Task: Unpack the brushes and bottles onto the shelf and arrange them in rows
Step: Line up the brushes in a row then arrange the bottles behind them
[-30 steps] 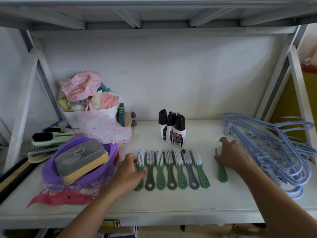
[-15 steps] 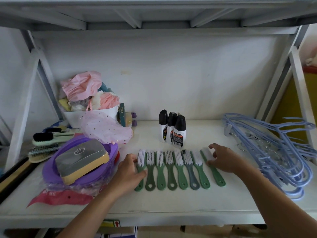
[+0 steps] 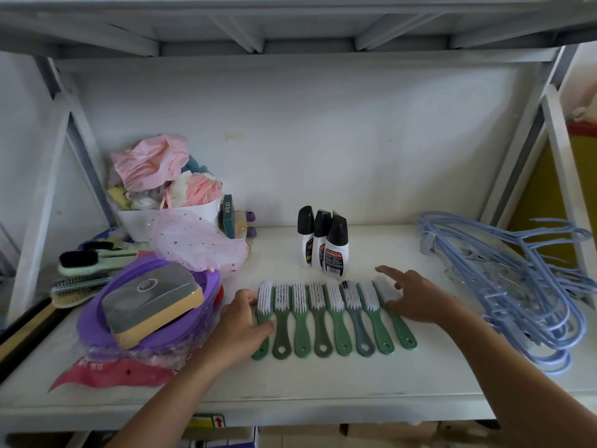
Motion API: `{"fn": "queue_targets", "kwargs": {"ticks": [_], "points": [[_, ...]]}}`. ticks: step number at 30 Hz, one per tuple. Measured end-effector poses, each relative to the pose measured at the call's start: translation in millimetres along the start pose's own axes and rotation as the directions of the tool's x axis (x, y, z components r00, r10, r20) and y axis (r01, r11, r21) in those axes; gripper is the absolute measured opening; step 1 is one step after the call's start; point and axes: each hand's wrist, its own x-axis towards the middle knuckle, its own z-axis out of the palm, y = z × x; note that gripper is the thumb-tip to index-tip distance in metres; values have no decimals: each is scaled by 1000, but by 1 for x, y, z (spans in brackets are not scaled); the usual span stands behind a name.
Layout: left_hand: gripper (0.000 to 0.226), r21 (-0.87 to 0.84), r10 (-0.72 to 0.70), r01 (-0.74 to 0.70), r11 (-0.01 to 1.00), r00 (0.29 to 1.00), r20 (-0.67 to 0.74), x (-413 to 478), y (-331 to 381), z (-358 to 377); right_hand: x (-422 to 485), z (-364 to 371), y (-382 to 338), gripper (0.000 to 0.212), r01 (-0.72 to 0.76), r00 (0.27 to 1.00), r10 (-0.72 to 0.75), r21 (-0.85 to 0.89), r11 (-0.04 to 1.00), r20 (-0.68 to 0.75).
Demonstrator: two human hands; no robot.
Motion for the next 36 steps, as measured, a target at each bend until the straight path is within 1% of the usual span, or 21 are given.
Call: {"fn": "queue_targets", "kwargs": {"ticks": [3, 7, 18, 25, 36], "points": [[47, 12, 7, -7, 1000, 1000, -19, -1, 1, 1, -2, -1, -1, 68, -7, 1000, 7, 27, 1000, -3], [47, 10, 0, 0, 1000, 1000, -1, -1, 1, 0, -2, -3, -1, 61, -11, 1000, 11, 20, 1000, -3], [47, 2, -1, 1, 1000, 1000, -1, -2, 4, 0, 1, -4, 8, 51, -24, 999, 25, 61, 998, -21], [46, 8, 16, -16, 1000, 1000, -10, -4, 9, 0, 1, -3, 9, 48, 3, 1000, -1, 94, 996, -20], [45, 25, 4, -4, 1000, 1000, -8, -6, 11, -2, 5, 1, 11, 53, 16, 1000, -13, 106, 994, -27]]}}
